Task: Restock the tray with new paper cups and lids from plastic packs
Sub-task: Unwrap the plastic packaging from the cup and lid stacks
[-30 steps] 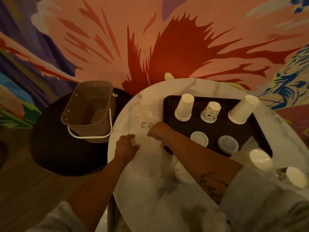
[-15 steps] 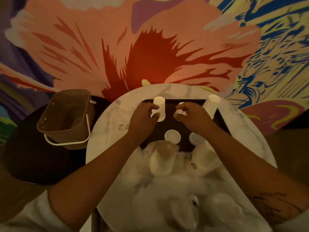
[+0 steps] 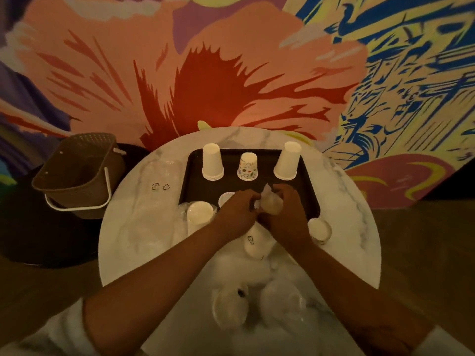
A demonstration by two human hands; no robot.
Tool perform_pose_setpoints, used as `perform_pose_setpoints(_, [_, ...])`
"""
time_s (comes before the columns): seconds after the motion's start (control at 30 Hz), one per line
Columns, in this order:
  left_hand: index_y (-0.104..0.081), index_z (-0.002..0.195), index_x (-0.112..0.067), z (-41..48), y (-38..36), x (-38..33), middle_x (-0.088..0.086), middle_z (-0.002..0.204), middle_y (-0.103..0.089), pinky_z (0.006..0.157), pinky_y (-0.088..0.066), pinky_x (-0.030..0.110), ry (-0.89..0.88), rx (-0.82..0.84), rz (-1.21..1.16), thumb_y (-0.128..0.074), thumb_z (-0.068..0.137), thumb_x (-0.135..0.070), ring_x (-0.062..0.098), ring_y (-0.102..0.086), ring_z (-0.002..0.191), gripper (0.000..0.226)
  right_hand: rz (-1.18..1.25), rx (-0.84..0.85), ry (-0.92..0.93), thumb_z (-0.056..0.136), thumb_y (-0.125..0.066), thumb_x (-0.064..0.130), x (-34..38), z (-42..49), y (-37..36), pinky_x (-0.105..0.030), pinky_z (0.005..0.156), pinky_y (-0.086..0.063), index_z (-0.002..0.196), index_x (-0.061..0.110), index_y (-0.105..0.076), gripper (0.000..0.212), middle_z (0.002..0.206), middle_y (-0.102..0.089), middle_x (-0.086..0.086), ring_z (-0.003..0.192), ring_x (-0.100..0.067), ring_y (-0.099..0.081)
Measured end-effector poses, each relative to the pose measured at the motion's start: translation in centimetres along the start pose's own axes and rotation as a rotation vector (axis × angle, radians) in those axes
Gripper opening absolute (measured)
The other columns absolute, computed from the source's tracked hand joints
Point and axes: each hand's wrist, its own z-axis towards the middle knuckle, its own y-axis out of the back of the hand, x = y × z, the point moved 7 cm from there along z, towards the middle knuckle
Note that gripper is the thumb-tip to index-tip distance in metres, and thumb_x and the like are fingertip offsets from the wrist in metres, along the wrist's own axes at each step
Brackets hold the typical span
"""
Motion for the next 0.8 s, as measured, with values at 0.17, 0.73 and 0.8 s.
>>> perform_pose_setpoints(0.17, [-0.051, 0.125, -0.012, -1.0, -1.0, 0.2, 0.008, 0.123, -0.059, 0.083, -0.039, 0.020, 0.096, -0.034, -0.135, -0.051, 0.090, -0.002, 0.009, -0.050, 0.099, 0.036, 0.171, 0.003, 0.029, 0.069, -0.079, 0.031, -1.2, -1.9, -1.1, -0.027, 0.100, -0.039, 0.131, 0.004, -0.043, 0.077, 0.128, -0.054, -0.013, 0.118, -0.021, -0.051])
perform_pose_setpoints(0.73, [-0.058, 0.114, -0.001, -1.6, 0.1, -5.7, 0.006, 0.091, -0.064, 0.068, -0.055, 0.020, 0.118, -0.165, -0.849, -0.047, 0.091, 0.003, 0.006, -0.064, 0.076, 0.026, 1.056, -0.370, -0.375, 0.075, -0.073, 0.020, -2.9, 2.6, 14.2, -0.052, 0.088, -0.053, 0.132, 0.020, -0.038, 0.068, 0.123, -0.053, -0.005, 0.105, -0.023, -0.058])
perform_pose_setpoints(0.8, [-0.054, 0.123, -0.002, -1.3, -0.1, -7.1, 0.004, 0.097, -0.064, 0.074, -0.055, 0.023, 0.075, -0.093, -0.871, -0.048, 0.091, 0.004, 0.008, -0.064, 0.083, 0.033, 1.159, -0.322, -0.430, 0.075, -0.073, 0.023, -3.7, 2.5, 13.7, -0.053, 0.085, -0.054, 0.135, 0.023, -0.035, 0.072, 0.127, -0.053, -0.008, 0.108, -0.026, -0.058])
